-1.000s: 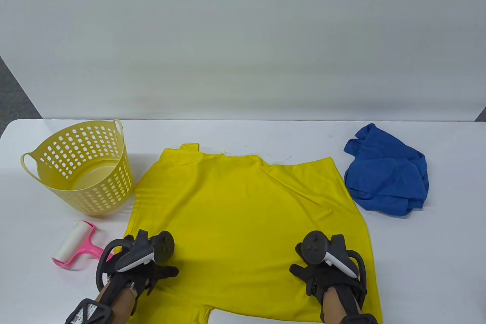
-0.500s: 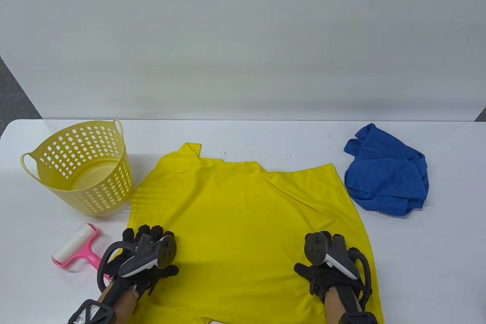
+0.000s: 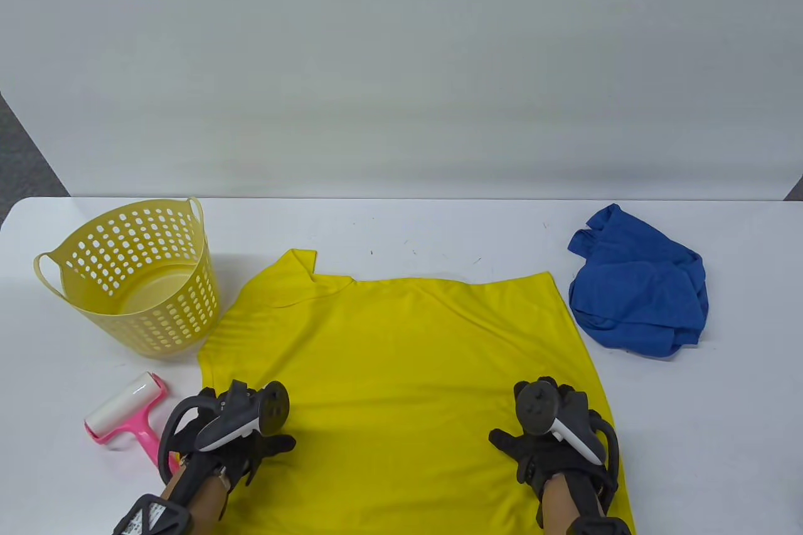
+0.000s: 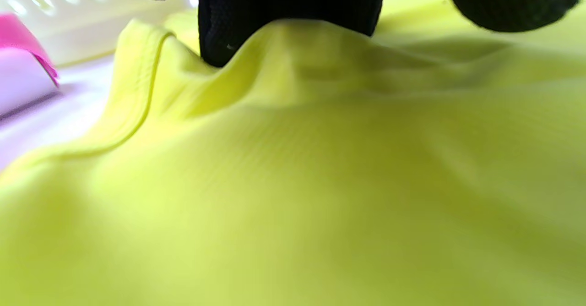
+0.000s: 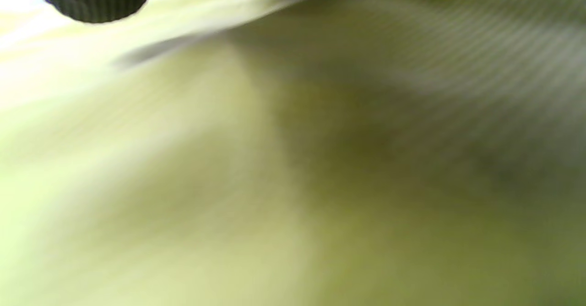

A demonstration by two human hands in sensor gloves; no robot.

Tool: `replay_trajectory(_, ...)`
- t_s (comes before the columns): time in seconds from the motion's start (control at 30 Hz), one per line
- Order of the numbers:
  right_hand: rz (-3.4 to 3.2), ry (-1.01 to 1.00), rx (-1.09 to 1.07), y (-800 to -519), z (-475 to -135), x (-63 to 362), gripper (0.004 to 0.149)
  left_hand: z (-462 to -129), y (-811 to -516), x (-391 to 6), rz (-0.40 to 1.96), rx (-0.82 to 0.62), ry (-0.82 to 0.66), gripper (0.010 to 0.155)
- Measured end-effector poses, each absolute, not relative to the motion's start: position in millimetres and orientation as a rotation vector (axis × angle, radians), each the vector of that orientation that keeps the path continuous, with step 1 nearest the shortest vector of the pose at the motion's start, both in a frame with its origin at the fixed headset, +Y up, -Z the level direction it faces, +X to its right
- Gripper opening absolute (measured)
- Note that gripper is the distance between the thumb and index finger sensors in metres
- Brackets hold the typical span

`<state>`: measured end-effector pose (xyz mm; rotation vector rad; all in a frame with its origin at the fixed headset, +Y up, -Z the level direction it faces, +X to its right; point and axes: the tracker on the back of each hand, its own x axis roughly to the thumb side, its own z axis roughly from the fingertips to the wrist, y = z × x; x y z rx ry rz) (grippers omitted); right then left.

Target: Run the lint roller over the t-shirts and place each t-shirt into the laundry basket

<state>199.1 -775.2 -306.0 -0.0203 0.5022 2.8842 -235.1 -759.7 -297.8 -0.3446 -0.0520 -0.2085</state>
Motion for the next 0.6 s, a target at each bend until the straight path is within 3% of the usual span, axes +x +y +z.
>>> replay_trajectory(0.17,2.889,0.736,-0.032,-786.4,-307.8,197.1,0.088,-299.8,-762.2,-235.1,-0.256,-0.377,-0.034,0.078)
replay_trajectory(0.6,2.819,0.702,0.000,-793.7,-313.7,194.3,0.091,-310.6,-764.9,-260.1,-0.176,-0.437,0.047,0.090)
